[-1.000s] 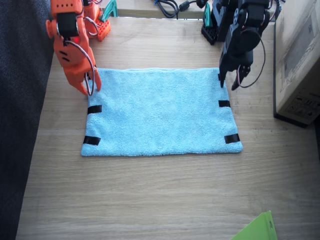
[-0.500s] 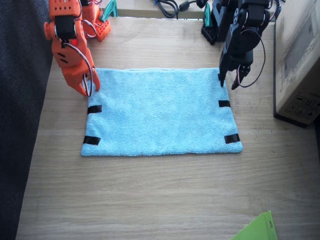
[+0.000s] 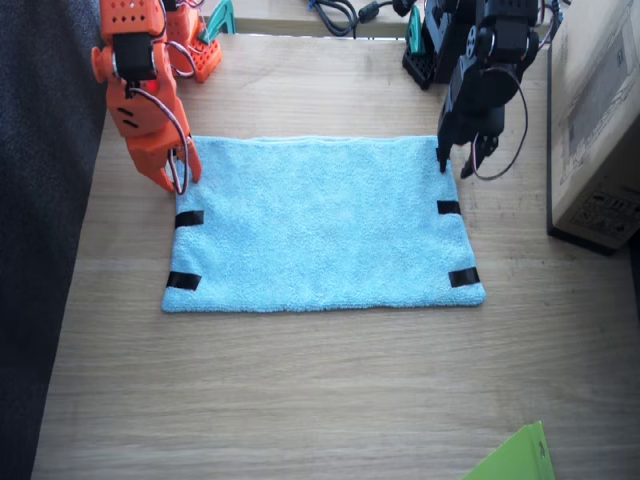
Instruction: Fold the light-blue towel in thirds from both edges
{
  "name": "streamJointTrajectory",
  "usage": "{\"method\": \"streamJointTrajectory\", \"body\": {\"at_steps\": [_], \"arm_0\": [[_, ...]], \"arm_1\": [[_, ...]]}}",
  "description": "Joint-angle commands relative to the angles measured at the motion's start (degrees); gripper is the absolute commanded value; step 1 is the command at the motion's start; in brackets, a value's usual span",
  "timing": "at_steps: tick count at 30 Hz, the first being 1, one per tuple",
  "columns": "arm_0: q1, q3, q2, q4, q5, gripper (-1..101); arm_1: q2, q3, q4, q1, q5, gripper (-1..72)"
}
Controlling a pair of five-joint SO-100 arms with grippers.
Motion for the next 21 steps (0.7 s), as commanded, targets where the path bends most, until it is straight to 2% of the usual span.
{"method": "streamJointTrajectory", "body": {"at_steps": [1,13,15,16,17,18,21], "arm_0": [[0.4,-2.2,-0.7,1.7,0.6,19],[0.3,-4.7,-3.8,2.9,1.5,15],[0.3,-4.7,-3.8,2.9,1.6,11],[0.3,-4.7,-3.8,2.9,1.5,6],[0.3,-4.7,-3.7,2.9,1.5,1],[0.4,-4.7,-3.7,2.9,1.4,0],[0.5,-4.2,-3.1,2.6,1.4,0]], "arm_1": [[-0.6,0.9,-0.4,1.7,1.1,21.6],[-1.0,0.9,-0.4,1.8,1.3,21.3],[-1.0,0.9,-0.4,1.8,1.2,15.9],[-1.0,0.9,-0.5,1.8,1.3,10.9],[-1.1,0.9,-0.5,1.8,1.3,2.1],[-1.1,0.9,-0.5,1.8,1.4,0.1],[-1.3,1.1,-0.7,1.9,1.2,0.1]]}}
